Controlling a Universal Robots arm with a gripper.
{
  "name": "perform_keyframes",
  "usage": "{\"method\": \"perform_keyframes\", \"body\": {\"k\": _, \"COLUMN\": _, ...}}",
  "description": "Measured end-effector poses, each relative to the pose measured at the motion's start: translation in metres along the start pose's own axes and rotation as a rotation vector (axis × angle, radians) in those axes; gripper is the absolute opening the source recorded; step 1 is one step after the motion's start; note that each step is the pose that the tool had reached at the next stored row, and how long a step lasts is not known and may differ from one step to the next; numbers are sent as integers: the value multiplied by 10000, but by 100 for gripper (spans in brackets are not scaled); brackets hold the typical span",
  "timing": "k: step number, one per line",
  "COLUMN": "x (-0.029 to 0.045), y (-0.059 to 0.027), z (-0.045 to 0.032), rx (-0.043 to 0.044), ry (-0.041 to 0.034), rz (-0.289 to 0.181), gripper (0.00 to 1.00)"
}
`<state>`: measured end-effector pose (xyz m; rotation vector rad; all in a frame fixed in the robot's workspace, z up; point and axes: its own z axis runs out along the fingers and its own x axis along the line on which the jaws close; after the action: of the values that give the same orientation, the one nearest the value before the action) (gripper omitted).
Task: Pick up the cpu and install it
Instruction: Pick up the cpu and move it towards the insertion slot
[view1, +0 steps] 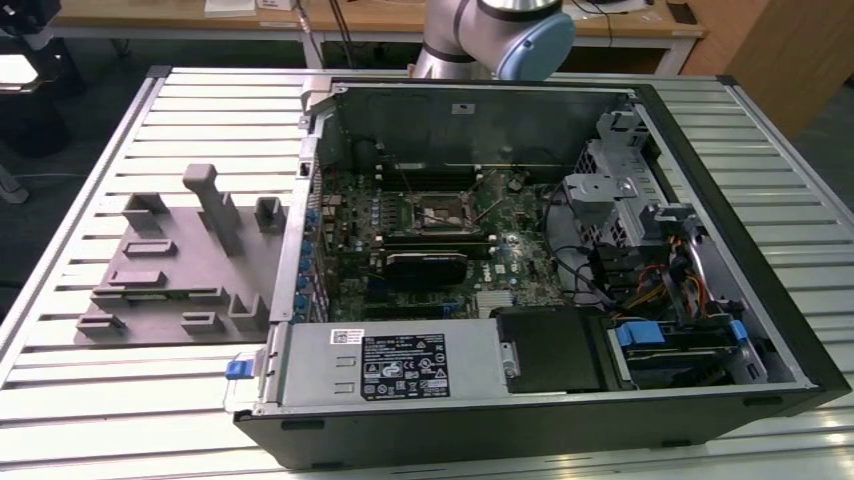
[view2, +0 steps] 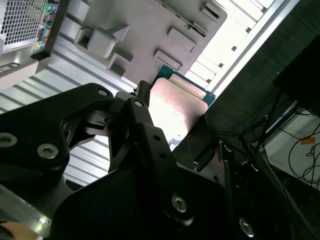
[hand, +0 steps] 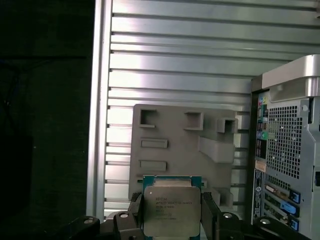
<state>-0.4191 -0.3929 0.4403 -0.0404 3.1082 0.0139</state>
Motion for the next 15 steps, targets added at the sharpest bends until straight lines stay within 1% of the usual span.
{"method": "perform_keyframes", "body": {"k": 15, "x": -406, "y": -7, "z": 13, "rx": 1, "ry": 1, "rz": 1, "gripper": 55}}
